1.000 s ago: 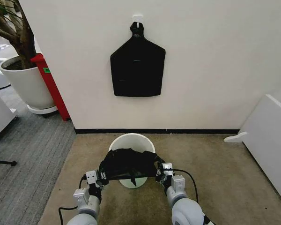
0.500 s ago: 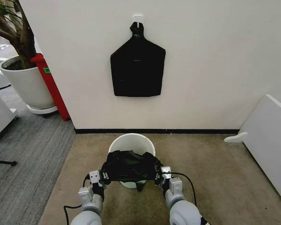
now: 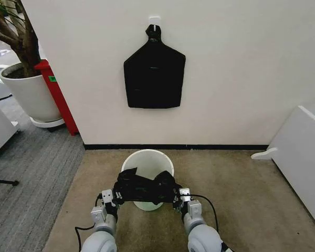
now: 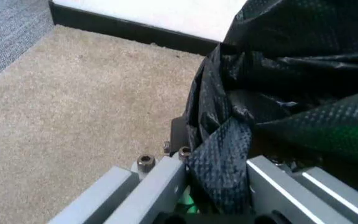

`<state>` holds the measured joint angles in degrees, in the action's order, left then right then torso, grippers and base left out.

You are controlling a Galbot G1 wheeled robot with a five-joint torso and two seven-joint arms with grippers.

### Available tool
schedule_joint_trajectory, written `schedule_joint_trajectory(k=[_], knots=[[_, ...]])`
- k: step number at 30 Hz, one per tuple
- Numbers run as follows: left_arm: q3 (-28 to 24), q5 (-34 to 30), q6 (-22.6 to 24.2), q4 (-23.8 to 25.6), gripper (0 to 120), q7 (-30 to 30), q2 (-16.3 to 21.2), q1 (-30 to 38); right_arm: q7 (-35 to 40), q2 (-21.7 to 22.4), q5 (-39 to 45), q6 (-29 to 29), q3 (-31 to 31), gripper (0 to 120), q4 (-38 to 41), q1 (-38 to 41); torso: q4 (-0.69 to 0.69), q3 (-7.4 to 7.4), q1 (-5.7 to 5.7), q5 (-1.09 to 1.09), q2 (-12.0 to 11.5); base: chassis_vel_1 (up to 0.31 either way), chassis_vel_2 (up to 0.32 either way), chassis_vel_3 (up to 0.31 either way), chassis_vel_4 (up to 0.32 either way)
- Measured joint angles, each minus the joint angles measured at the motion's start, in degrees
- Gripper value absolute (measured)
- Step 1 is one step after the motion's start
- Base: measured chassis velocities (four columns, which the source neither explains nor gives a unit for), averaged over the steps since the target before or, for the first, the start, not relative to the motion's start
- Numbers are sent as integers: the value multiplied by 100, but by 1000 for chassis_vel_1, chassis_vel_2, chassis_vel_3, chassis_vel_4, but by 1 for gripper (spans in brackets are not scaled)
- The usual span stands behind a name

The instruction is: Place the garbage bag over the trash bin.

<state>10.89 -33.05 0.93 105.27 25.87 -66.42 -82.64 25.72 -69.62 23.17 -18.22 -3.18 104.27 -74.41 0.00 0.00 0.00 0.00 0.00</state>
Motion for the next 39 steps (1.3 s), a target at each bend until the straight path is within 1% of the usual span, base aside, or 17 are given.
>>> schedule_joint_trajectory(k=[9,26,39], knots=[[-4,-16,-8,-298,0,-22,45,130,5,-37,6,11,-60,0,-321,213,0,0,0,0,1,0,0,0,0],[8,-60,17,-425,0,-23,105,209,18,-82,5,-13,-53,0,-492,312,0,0,0,0,1,0,0,0,0],[100,-46,-42,-175,0,-26,98,177,5,-48,2,-18,93,0,-302,394,0,0,0,0,1,0,0,0,0]])
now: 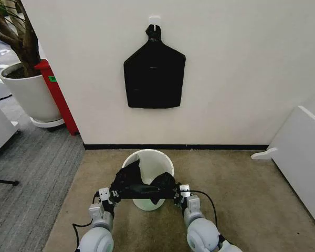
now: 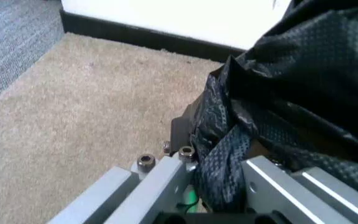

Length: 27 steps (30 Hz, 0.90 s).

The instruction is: Place the garbage bag over the trash bin.

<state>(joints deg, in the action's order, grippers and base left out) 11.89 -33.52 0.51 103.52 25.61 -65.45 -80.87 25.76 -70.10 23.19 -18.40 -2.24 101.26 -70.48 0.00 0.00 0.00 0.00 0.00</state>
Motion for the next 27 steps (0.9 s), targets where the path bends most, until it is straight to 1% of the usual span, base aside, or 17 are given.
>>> schedule_joint_trajectory(k=[11,21,27], knots=[[184,2,-6,129,0,29,-28,-42,0,12,24,-56,21,0,111,60,0,0,0,0,0,0,0,0,0],[515,-2,-42,374,0,73,-152,-150,-1,14,63,-112,98,0,265,6,0,0,0,0,0,0,0,0,0],[595,-41,-52,235,0,72,-185,-56,-17,2,68,-110,146,0,162,82,0,0,0,-1,0,0,0,0,0]])
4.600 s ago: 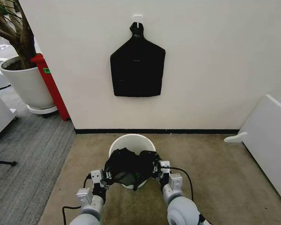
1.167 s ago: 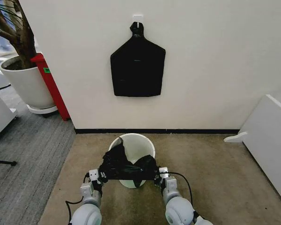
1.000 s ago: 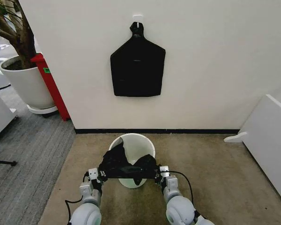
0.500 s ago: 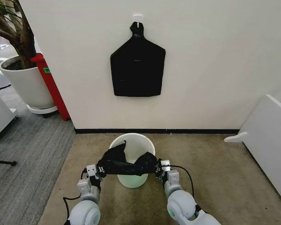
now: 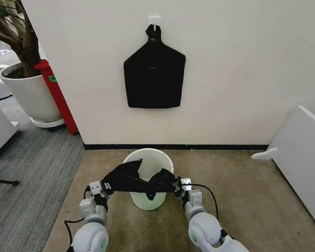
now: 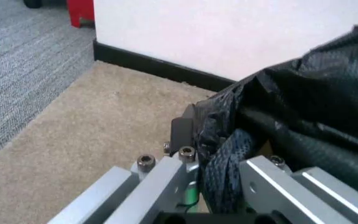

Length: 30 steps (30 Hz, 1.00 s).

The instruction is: Place the garbage bag over the trash bin.

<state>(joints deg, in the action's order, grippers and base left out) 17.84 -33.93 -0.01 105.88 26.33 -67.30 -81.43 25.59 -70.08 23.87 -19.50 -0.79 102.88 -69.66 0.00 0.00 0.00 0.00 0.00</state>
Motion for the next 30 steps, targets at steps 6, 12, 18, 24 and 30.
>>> schedule_joint_trajectory(k=[6,12,18,24,30], knots=[[-82,-30,-89,-303,0,-30,-38,155,-39,-9,-20,54,18,0,-168,104,0,0,0,0,0,0,0,0,0],[-204,48,-114,-411,0,-74,-131,120,-61,-15,-86,82,16,0,-232,58,0,0,0,0,0,0,0,0,0],[-247,127,-150,-377,0,-134,-147,49,-70,4,-118,62,-9,0,-209,9,0,0,0,0,0,0,0,0,0],[-204,165,-156,-123,10,-149,-92,-79,-65,78,-98,-119,44,7,64,-97,0,0,0,0,0,0,0,0,0],[-141,245,-161,198,31,-156,-48,-200,-51,139,20,-345,143,27,473,-222,0,0,0,0,0,0,0,0,0]])
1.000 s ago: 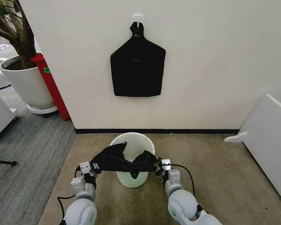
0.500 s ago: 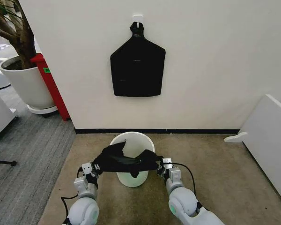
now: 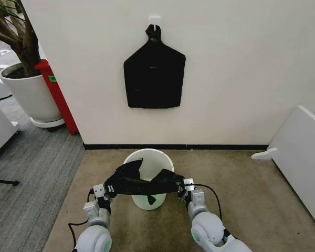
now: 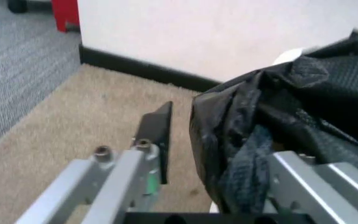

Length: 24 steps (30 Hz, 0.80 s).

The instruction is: Place the garbage bag over the trash bin.

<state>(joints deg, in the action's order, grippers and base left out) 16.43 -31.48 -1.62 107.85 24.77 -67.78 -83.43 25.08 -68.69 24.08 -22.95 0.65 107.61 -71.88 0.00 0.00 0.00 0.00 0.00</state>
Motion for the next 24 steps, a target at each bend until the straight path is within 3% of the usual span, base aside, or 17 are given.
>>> schedule_joint_trajectory(k=[5,16,18,20,24], knots=[[59,67,13,227,46,17,5,-58,6,72,83,-200,8,41,312,-132,0,0,0,0,0,0,0,0,0],[291,176,18,498,91,92,-40,-230,-90,94,106,-378,40,86,691,-382,0,0,0,0,0,0,0,0,0],[294,181,18,503,91,92,-44,-238,-91,94,106,-378,41,88,692,-382,0,0,0,0,0,0,0,0,0],[326,234,-6,534,98,94,-92,-318,-112,92,109,-377,82,97,687,-374,0,0,0,0,0,0,0,0,0],[371,358,-88,573,100,96,-190,-499,-165,125,122,-372,130,100,712,-410,0,0,0,0,0,0,0,0,0]])
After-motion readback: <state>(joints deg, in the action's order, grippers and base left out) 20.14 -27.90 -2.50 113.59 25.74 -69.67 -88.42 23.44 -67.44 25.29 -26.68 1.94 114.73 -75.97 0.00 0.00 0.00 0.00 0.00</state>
